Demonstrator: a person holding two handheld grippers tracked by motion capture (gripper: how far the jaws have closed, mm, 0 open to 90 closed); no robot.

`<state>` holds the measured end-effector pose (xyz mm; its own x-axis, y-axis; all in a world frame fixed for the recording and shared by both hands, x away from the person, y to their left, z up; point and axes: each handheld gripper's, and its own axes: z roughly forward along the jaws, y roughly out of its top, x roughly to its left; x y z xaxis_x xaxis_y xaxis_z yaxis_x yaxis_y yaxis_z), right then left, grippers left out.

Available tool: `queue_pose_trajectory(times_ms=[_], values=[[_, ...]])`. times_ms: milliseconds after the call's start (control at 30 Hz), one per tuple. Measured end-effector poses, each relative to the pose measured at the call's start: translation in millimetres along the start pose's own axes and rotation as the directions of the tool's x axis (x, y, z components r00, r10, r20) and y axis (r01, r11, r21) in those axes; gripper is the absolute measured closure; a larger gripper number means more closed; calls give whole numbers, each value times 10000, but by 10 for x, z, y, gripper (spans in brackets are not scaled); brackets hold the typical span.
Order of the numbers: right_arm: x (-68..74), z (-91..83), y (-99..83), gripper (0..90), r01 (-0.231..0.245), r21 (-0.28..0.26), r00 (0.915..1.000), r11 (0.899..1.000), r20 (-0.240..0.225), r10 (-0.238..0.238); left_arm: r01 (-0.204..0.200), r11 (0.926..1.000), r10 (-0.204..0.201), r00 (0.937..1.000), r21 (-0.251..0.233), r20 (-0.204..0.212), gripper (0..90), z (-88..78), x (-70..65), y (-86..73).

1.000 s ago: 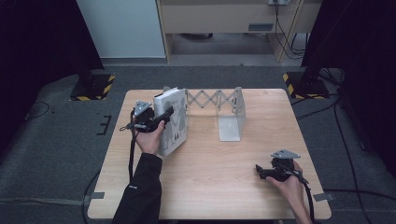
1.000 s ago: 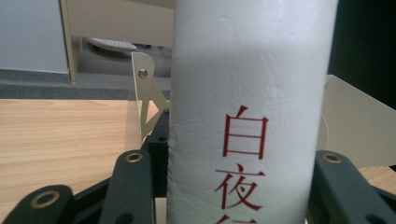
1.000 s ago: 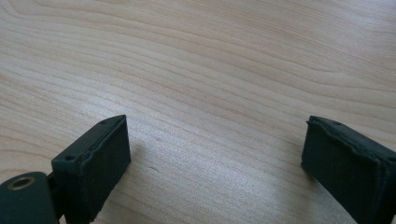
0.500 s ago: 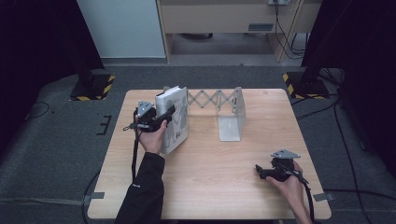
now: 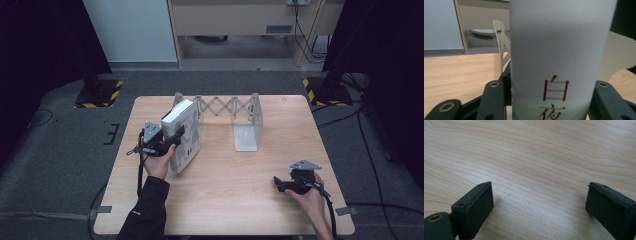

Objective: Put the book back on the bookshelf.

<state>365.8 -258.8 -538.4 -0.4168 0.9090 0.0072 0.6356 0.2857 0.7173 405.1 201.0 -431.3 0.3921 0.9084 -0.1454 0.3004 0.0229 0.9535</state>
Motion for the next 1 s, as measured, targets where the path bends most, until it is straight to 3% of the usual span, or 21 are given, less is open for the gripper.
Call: queue_pose_trajectory(times_ms=[433, 700, 1000], values=[[0, 0, 0, 80, 0, 0, 10000, 10000, 0, 0, 30, 9994, -34, 9999, 358, 108, 508, -208, 8, -211], [1, 2, 0, 79, 0, -19, 10000, 10000, 15, 0, -161, 9999, 161, 9999, 23, -6, 508, -205, -41, -260], [4, 8, 4, 73, -59, -6, 10000, 10000, 16, 59, -563, 9981, 551, 9973, -251, -479, 512, -114, -92, -261]])
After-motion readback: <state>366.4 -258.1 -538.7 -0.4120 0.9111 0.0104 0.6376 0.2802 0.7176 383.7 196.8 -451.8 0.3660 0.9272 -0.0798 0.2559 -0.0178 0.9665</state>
